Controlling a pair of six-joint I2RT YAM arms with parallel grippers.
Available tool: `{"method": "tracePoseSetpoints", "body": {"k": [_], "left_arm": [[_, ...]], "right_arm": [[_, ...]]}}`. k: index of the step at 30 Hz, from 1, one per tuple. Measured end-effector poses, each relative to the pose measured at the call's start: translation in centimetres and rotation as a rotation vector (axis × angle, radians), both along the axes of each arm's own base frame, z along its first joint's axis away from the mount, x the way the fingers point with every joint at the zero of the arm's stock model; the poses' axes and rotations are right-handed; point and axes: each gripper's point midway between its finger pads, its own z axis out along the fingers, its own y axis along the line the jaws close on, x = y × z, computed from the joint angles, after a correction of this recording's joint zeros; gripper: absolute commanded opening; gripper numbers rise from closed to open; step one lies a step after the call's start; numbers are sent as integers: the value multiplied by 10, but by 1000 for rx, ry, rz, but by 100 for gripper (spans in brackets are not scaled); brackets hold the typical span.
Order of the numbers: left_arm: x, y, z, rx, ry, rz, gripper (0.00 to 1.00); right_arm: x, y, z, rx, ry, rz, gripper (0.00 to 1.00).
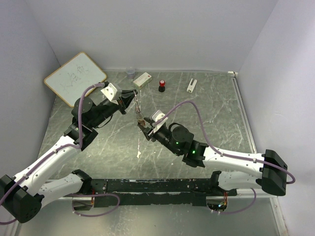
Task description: Remove the keys from the keyring
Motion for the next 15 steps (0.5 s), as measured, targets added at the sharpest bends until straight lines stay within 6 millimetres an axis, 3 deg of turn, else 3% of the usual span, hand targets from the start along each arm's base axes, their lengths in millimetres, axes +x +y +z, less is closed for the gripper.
{"method": "tracePoseSetpoints", "body": {"k": [10, 15], "left_arm": [[0, 0, -1, -3, -3, -1, 7], [0, 0, -2, 0, -1, -1, 7]], "right_arm": [[4, -3, -1, -8, -3, -30, 0], [7, -6, -2, -12, -4, -50, 0]]}}
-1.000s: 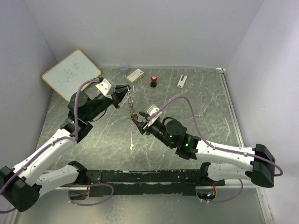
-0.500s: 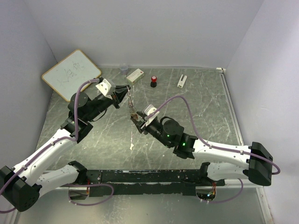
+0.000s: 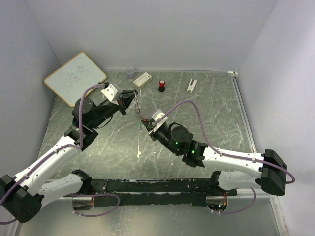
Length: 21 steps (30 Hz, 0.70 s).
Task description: Remove the keys from the keyring
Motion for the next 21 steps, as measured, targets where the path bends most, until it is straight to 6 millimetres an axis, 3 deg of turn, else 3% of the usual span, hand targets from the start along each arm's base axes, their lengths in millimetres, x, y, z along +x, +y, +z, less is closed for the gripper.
{"method": "tracePoseSetpoints", "body": {"k": [6, 14, 21], "left_arm": [[0, 0, -1, 1, 2, 3, 7], [8, 11, 1, -8, 6, 75, 9], [18, 16, -15, 29, 49, 133, 10]], "right_arm": [[4, -5, -1, -18, -1, -33, 0], [8, -20, 14, -45, 21, -97, 0], [9, -40, 29, -105, 79, -196, 0]]}}
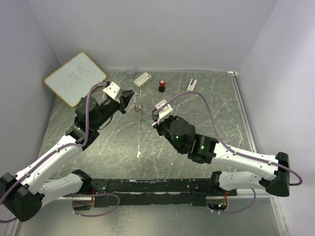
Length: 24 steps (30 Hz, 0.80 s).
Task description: Remove the keys from the keyring
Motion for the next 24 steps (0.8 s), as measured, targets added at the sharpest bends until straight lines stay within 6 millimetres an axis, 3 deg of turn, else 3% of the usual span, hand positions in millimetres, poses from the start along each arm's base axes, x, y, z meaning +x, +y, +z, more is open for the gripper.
{"method": "tracePoseSetpoints", "body": {"k": [5, 10, 21, 23, 24], "left_arm": [[6, 1, -24, 33, 58, 31, 26], [2, -4, -43, 52, 101, 7, 48], [-20, -22, -53, 73, 113, -153, 69], [-26, -31, -59, 93, 124, -220, 88], [-30, -36, -64, 104, 131, -259, 92]], "right_arm": [[-1, -14, 10, -78, 8, -121, 0], [-2, -30, 11, -159, -8, -210, 0], [-6, -38, 45, -134, -8, -245, 0], [-7, -37, 46, -138, -10, -248, 0], [-7, -36, 44, -144, -10, -250, 0]]}}
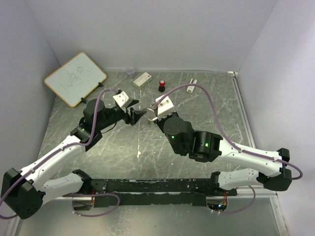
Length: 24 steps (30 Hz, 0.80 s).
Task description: Remove the keys from the keyring
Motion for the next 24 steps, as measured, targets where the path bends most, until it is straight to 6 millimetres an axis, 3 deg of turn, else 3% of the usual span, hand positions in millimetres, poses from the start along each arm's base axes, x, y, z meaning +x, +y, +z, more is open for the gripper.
{"method": "tracePoseSetpoints", "body": {"k": [4, 7, 11, 17, 24], "left_arm": [[-17, -16, -14, 20, 38, -145, 94], [-28, -22, -12, 7, 49, -212, 94], [-31, -26, 5, -27, 30, -240, 100], [-35, -24, 36, -90, -20, -241, 100], [-39, -21, 64, -155, -98, -236, 85]], "right_arm": [[0, 2, -8, -39, 5, -6, 0], [0, 2, -8, -41, 3, -5, 0], [-1, 1, -7, -37, 2, -3, 0], [-2, -1, -6, -32, 0, -1, 0], [-5, -2, -3, -17, -5, 17, 0]]}}
